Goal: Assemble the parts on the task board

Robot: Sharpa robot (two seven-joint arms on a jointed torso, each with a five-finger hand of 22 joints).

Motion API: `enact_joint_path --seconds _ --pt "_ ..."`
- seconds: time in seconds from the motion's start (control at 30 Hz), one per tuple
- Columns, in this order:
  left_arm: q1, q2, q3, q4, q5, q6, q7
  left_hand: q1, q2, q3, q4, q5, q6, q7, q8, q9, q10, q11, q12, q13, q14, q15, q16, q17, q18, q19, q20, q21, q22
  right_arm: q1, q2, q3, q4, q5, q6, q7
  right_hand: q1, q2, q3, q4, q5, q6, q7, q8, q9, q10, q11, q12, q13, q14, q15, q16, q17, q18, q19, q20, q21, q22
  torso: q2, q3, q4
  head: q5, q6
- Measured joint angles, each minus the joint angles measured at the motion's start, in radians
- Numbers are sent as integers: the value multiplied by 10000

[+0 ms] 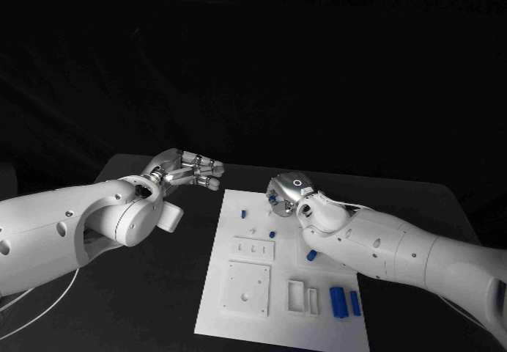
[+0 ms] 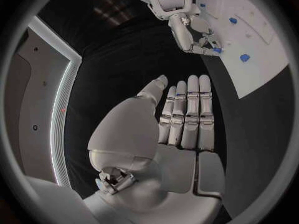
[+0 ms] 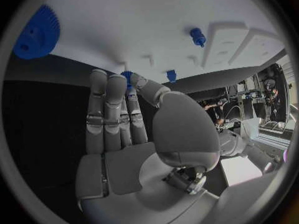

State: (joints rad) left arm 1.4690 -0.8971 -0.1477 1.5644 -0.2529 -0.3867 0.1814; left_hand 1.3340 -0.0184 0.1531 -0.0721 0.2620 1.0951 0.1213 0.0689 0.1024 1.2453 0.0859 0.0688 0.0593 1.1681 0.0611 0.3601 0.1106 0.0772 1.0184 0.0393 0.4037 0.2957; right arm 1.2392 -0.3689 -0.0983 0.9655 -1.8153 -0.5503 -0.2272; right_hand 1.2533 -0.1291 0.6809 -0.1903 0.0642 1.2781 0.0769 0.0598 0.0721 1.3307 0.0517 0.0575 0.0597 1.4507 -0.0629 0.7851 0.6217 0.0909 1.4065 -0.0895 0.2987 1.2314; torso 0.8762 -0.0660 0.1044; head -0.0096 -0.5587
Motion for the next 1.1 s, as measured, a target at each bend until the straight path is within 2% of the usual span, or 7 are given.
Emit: enact_joint_path --seconds 0.7,1.1 --pt "5 20 -3 -111 -26 9 -2 0 0 0 0 0 0 0 0 -1 0 0 0 0 0 0 0 -9 0 0 0 0 14 -34 -160 -5 274 -60 -171 -98 52 -55 40 -42 56 4 -6 11 -4 38 37 -40 3 7 6 0 0 -8 33 -31 -135 200 37 -23 5 -3 9" --pt "5 26 -5 -144 -42 14 -2 0 0 0 0 0 0 0 0 -2 0 0 0 0 0 0 0 -8 0 0 0 0 14 -68 -229 -21 382 -142 -231 -255 51 -56 69 -12 55 34 -36 10 -8 37 36 -52 4 -14 -14 46 1 -10 33 -31 -135 264 42 -21 6 -25 -18"
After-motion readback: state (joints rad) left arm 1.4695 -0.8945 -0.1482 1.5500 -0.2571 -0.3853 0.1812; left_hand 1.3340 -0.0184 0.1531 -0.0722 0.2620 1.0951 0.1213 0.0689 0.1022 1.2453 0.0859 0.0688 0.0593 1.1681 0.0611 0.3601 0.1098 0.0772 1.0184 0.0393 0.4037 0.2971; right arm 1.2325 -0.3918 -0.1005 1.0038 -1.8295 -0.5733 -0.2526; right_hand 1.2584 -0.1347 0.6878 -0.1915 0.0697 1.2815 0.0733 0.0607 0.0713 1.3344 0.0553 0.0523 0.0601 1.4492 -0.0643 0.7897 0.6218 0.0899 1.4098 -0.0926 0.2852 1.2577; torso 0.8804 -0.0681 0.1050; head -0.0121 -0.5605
